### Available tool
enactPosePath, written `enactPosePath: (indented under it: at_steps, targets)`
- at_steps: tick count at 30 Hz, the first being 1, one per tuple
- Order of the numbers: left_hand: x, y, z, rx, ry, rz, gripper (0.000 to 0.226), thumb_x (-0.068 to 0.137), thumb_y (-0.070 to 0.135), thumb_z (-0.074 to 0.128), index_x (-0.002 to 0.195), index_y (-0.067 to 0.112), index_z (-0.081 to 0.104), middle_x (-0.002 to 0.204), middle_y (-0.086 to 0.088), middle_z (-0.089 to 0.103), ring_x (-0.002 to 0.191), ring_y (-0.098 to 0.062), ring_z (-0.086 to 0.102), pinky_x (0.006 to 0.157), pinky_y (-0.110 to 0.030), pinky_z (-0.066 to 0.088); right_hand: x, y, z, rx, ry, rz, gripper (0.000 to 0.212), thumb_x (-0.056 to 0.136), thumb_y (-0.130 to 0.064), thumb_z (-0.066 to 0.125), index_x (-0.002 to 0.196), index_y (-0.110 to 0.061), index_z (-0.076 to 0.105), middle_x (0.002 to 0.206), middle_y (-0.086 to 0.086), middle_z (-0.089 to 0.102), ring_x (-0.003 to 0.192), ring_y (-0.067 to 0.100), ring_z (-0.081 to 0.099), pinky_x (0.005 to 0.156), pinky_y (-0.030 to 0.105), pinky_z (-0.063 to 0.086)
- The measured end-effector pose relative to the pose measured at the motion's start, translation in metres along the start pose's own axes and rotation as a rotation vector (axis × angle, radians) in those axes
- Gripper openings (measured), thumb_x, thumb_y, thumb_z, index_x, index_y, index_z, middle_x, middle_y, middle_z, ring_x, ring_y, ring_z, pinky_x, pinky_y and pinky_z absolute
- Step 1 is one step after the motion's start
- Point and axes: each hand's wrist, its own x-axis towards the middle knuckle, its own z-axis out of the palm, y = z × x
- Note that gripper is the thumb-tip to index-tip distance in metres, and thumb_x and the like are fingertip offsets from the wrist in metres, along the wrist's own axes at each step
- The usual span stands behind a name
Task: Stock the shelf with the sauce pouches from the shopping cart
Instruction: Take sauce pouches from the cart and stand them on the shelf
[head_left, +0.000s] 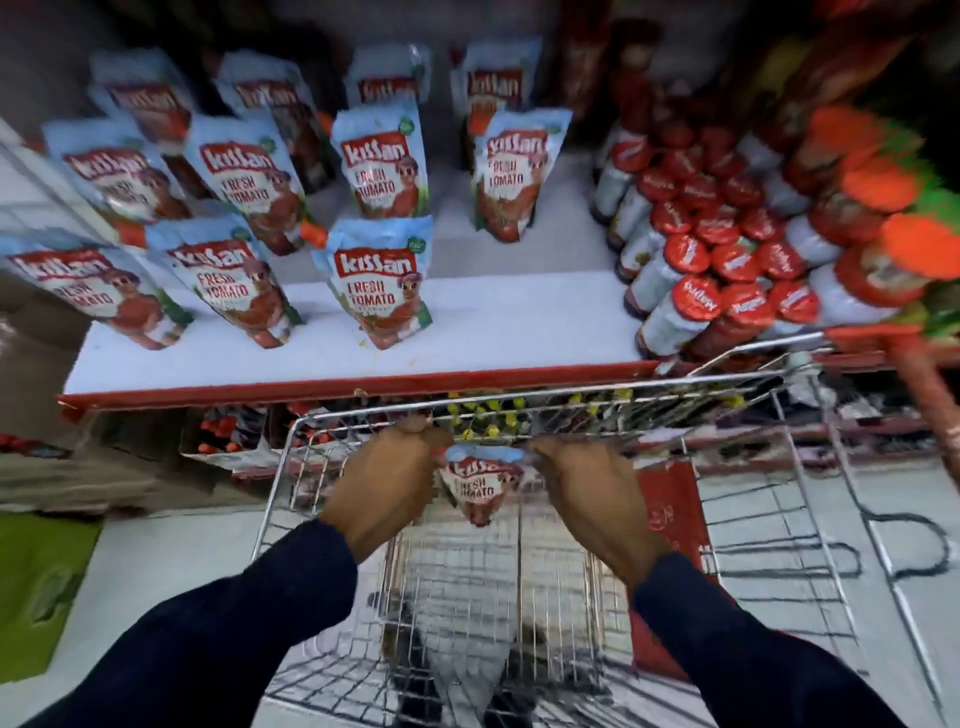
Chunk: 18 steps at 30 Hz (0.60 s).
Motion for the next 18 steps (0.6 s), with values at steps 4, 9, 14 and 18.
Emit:
enactPosePath:
  at_steps: [4, 9, 14, 18]
  targets:
    - [0.003, 0.033, -0.065, -0.068, 0.173, 0.032, 0.027, 0.086, 0.005, 0.065, 0.108, 0.02, 0.071, 0.099, -0.003, 0.066, 0.087, -0.028, 0.066, 0.073, -0.042, 0.056, 0.011, -0.007, -0.068, 0.01, 0.152, -0.07, 0.024, 0.095, -0.034, 0.042, 0.096, -0.029, 0.066, 0.077, -0.002, 0.071, 0.075, 0.019, 0.067, 0.059, 0.033, 0.048]
    - [0.024, 0.06, -0.126, -0.062, 0.33, 0.064, 0.019, 0.092, 0.017, 0.064, 0.108, 0.022, 0.072, 0.104, -0.005, 0.072, 0.095, -0.027, 0.066, 0.077, -0.043, 0.056, 0.039, -0.006, -0.129, -0.013, 0.285, -0.159, 0.01, 0.097, -0.024, 0.056, 0.096, -0.028, 0.065, 0.081, -0.001, 0.073, 0.077, 0.023, 0.067, 0.057, 0.035, 0.046]
    - [0.061, 0.077, -0.163, -0.01, 0.376, 0.071, 0.013, 0.092, 0.021, 0.064, 0.099, 0.02, 0.075, 0.089, -0.008, 0.071, 0.086, -0.032, 0.065, 0.068, -0.042, 0.053, 0.069, -0.001, -0.171, -0.037, 0.418, -0.179, 0.014, 0.099, -0.03, 0.059, 0.097, -0.03, 0.072, 0.072, 0.002, 0.073, 0.07, 0.028, 0.067, 0.055, 0.029, 0.027]
    - [0.089, 0.081, -0.17, 0.073, 0.376, 0.024, 0.008, 0.089, 0.014, 0.065, 0.087, 0.014, 0.074, 0.075, -0.011, 0.071, 0.073, -0.035, 0.066, 0.056, -0.036, 0.047, 0.096, 0.007, -0.179, -0.04, 0.403, -0.172, 0.015, 0.099, -0.025, 0.059, 0.096, -0.025, 0.074, 0.073, 0.006, 0.074, 0.074, 0.031, 0.067, 0.055, 0.031, 0.031]
